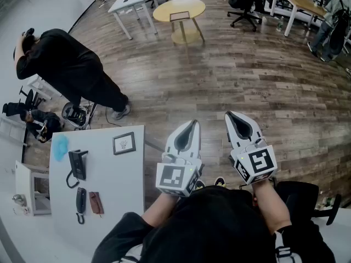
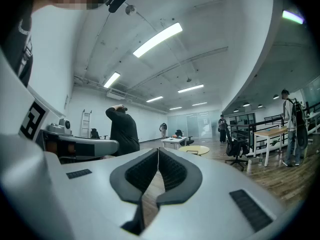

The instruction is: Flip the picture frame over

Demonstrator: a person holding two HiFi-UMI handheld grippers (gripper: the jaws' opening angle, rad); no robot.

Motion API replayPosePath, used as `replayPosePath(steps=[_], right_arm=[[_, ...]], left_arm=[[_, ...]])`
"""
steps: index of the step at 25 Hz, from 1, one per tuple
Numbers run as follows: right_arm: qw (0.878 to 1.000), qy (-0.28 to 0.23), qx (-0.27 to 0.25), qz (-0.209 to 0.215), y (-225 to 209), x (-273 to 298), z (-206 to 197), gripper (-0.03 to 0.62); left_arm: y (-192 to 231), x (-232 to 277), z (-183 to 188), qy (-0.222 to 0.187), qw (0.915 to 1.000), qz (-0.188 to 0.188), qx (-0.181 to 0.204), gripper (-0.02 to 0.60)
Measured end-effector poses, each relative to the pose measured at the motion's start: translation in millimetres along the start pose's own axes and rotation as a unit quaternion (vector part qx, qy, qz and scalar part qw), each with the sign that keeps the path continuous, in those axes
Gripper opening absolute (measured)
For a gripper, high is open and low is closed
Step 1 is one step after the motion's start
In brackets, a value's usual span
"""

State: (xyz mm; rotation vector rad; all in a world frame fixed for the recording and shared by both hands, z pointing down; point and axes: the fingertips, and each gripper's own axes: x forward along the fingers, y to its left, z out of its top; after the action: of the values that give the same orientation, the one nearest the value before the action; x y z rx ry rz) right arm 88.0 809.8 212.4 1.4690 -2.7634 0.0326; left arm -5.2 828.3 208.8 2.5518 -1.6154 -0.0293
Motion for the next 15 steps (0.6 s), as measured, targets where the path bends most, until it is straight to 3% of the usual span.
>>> replayPosePath(steps=[7, 11, 15], right_arm=[[1.0, 0.003, -0.002, -0.004, 9, 6, 0, 0.02], [1.0, -0.01, 0.023, -0.013, 11, 8, 2, 0.02], [0.999, -0.022, 0.035, 0.006, 22, 8, 6, 0.02]], left_arm=[[13, -9, 0, 0.007, 1.0, -0.002, -0.001, 0.026], [24, -18, 0, 0.012, 0.9998, 0.003, -0.012, 0.026], [36, -29, 1, -0.003, 1.0, -0.003, -0.004, 0.026]])
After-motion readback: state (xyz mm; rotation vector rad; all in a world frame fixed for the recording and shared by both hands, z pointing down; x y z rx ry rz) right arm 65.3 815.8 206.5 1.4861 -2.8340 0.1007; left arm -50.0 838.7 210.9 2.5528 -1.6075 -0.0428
